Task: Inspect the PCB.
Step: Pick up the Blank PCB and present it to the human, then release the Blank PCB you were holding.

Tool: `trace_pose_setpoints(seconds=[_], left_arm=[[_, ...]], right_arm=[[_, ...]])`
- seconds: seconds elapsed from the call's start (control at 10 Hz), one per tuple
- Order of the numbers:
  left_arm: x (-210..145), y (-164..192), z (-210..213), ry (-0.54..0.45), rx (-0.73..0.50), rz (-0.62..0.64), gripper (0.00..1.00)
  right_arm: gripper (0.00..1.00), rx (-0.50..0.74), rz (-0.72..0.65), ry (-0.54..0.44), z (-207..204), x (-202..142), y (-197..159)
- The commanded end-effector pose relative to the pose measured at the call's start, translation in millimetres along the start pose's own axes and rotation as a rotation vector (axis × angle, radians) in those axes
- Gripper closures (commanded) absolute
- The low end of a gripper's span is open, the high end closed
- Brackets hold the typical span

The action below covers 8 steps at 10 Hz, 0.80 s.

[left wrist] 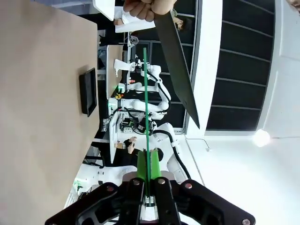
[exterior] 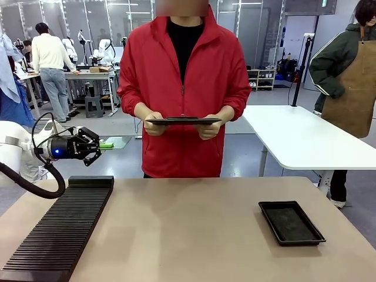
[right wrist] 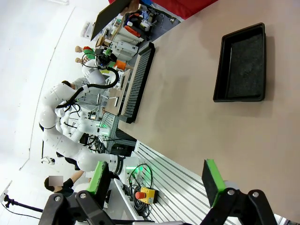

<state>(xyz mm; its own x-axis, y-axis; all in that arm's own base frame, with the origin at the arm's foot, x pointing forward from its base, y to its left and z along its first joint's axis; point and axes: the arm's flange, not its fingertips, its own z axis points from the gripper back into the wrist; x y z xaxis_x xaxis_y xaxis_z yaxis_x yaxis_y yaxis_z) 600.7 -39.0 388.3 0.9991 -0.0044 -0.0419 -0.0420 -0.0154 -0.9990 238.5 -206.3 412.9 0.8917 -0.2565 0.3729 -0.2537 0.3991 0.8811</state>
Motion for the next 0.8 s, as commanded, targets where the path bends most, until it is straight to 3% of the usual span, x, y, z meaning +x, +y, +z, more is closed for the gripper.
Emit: trace_pose_setpoints(seconds=[0.0, 0.7], left_arm=[[3.8, -4.3, -3.1, -0.026, -0.003, 0.014, 0.97], [0.0, 0.1, -2.2, 0.003, 0.001, 0.004, 0.97]], right_arm=[[0.00, 0.013, 0.023, -0.009, 1.9, 0.7, 0.5], [0.00, 0.013, 0.023, -0.009, 1.9, 0.7, 0.5]])
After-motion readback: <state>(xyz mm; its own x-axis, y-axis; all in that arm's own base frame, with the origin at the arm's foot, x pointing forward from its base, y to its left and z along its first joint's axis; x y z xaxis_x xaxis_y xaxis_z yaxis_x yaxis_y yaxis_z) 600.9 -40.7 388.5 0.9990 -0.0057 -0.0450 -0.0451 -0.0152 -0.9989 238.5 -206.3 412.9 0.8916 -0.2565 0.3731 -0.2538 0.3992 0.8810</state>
